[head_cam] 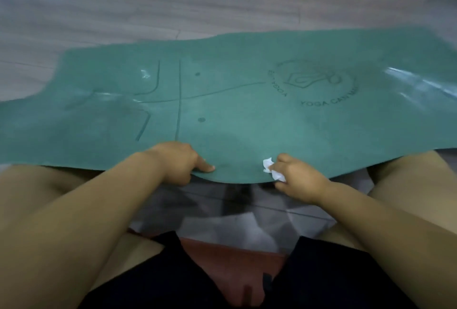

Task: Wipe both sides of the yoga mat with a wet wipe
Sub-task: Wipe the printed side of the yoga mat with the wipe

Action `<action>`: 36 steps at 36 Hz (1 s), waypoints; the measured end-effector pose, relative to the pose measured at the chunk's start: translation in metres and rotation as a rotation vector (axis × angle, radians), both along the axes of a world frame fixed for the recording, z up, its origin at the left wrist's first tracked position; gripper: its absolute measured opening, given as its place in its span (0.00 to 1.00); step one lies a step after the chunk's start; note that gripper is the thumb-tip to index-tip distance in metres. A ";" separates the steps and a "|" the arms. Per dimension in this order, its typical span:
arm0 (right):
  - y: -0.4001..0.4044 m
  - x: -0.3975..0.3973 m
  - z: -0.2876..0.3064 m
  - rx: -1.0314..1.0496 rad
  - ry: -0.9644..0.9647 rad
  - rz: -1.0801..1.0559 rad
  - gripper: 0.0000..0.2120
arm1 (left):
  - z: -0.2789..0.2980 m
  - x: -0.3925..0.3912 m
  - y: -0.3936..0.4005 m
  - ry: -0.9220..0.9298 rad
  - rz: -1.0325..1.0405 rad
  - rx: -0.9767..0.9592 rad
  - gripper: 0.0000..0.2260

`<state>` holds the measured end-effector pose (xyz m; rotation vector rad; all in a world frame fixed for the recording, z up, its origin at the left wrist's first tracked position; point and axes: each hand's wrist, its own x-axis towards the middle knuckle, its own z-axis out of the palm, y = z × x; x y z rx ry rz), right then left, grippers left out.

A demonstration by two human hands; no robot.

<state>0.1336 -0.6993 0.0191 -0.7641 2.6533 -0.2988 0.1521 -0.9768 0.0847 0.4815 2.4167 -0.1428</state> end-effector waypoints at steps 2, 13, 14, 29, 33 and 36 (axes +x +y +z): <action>0.002 0.009 -0.011 0.011 -0.033 0.001 0.13 | -0.010 0.010 0.006 -0.027 -0.010 0.003 0.26; -0.015 -0.012 -0.021 0.165 -0.271 0.099 0.11 | -0.053 -0.005 0.023 -0.199 0.011 -0.010 0.17; -0.017 -0.017 -0.021 0.166 -0.268 0.106 0.10 | -0.057 -0.012 0.020 -0.189 0.022 -0.006 0.17; -0.079 -0.171 -0.052 -0.061 0.071 -0.303 0.12 | -0.118 -0.132 -0.063 -0.016 0.349 -0.115 0.25; -0.103 -0.213 -0.068 -0.141 0.148 -0.427 0.14 | -0.137 -0.148 -0.084 -0.011 0.498 -0.096 0.40; -0.121 -0.237 -0.080 -0.194 0.195 -0.464 0.14 | -0.155 -0.146 -0.096 -0.018 0.532 -0.091 0.45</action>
